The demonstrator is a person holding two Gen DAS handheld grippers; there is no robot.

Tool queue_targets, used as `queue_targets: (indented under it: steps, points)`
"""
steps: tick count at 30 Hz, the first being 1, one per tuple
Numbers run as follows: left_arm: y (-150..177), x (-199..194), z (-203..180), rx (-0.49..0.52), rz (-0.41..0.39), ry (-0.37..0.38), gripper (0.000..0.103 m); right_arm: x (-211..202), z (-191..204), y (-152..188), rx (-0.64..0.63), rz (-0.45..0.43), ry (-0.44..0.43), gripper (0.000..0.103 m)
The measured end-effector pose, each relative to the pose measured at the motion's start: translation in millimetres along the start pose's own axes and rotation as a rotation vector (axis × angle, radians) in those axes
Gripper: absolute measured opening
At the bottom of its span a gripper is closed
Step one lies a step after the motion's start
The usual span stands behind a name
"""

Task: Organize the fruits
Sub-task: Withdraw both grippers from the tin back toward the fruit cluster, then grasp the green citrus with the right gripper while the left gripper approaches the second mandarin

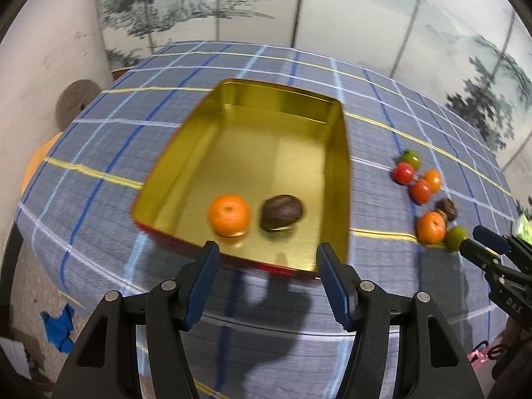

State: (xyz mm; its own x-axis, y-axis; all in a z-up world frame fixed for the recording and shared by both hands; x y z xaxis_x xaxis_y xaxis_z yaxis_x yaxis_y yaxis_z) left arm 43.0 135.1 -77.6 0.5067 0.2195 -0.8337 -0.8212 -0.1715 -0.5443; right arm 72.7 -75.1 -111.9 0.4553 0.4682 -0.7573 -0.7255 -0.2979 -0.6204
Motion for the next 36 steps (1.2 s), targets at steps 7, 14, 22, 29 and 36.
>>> queue_targets:
  steps: [7,14,22,29,36]
  points:
    - [2,-10,-45,0.092,-0.022,0.035,0.061,-4,-36,22,0.082,0.002,0.039,0.043]
    - [2,-10,-75,0.153,-0.026,0.042,0.061,9,-46,29,0.101,0.023,0.046,0.043]
    - [3,-6,-94,0.200,-0.037,0.020,0.061,23,-58,31,0.114,0.039,0.065,0.043]
    - [5,-7,-112,0.234,-0.036,0.037,0.061,32,-66,33,0.121,0.047,0.059,0.043]
    - [5,-2,-133,0.252,-0.031,0.065,0.061,33,-64,30,0.106,0.035,0.048,0.034]
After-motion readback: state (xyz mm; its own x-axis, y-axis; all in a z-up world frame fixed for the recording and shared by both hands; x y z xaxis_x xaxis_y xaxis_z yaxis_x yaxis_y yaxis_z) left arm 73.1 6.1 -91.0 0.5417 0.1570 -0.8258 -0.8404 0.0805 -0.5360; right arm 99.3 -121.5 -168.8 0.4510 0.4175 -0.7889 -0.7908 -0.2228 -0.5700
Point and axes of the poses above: each gripper's, at about its wrist camera, not at the fingertips, and x roughly the way its jaws point, z to its left, y to its underside, the point moved 8 cm from there along x, roughly the way its jaws point, and after that the axes turned 13 degrees about -y, right-handed, at the moved point
